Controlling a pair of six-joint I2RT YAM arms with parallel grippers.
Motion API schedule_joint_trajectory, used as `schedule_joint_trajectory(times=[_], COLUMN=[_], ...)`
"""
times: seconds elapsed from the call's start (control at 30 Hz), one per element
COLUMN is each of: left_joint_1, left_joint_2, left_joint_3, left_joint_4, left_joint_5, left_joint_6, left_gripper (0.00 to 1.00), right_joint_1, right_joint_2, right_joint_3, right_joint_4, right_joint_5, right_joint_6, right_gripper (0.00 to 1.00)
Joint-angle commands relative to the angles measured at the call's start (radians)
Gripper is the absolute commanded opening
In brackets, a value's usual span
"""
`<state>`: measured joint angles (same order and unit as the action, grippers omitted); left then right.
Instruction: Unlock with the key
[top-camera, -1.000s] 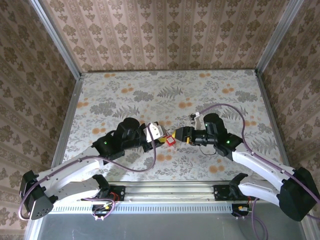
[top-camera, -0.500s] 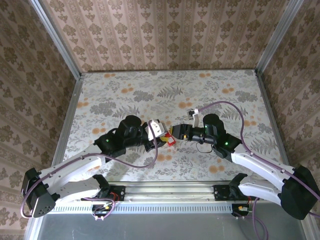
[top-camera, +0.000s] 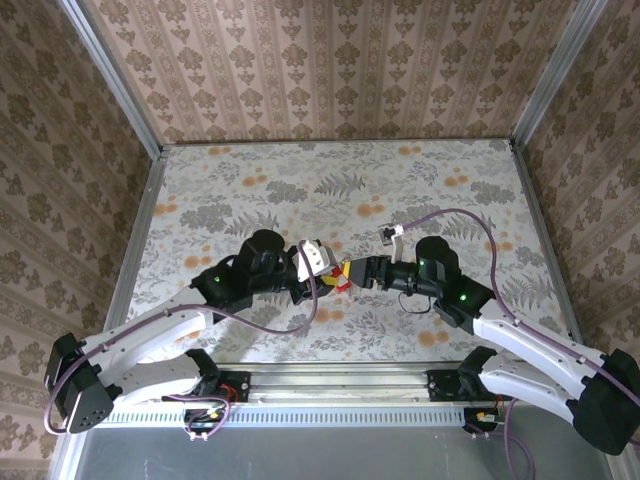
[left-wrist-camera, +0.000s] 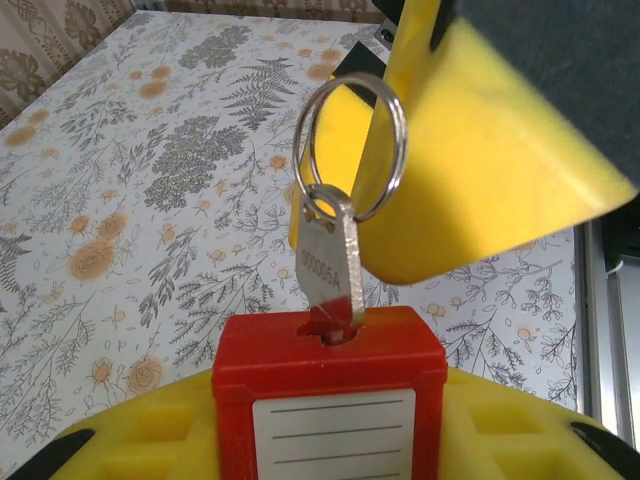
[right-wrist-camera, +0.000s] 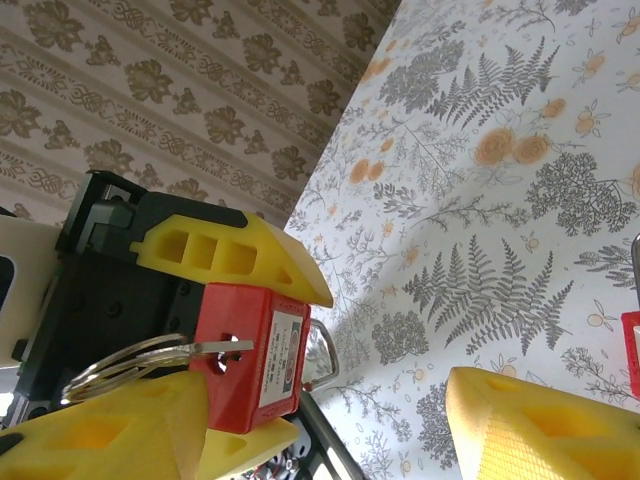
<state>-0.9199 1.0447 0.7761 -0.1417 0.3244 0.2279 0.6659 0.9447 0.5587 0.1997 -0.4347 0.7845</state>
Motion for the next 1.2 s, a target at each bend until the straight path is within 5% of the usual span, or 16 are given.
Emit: schedule_joint_trajectory(times=[0.0,0.73,1.07,1.17], left_joint_1=[0.007,0.009,0.122,0.144], left_joint_2=[0.006,0.029,-0.017,-0.035], left_joint_3=[0.031,0.049,0.026,0.054], left_joint_4=[0.037,0.040,0.091,-0.007], left_joint_5=[0.033,0.030,0.127,-0.005], left_joint_6=[-0.014,-0.016,-0.162,-0.211], left_gripper=[0.00,0.00,0.00,0.00], right_joint_1=[0.010,0.054,0.055,0.056], right_joint_2=[0.020,0.075,-0.096,-0.126], right_joint_3=[0.010,0.043,-0.040,-0.049], right_joint_4=[0.064,0.075,-0.033,-0.095], right_joint_5=[-0.035,-0.075,0.072,0.131], right_joint_6=[-0.010,-0.041,-0.053,-0.061], right_gripper=[0.65,0.64,0.71,0.72])
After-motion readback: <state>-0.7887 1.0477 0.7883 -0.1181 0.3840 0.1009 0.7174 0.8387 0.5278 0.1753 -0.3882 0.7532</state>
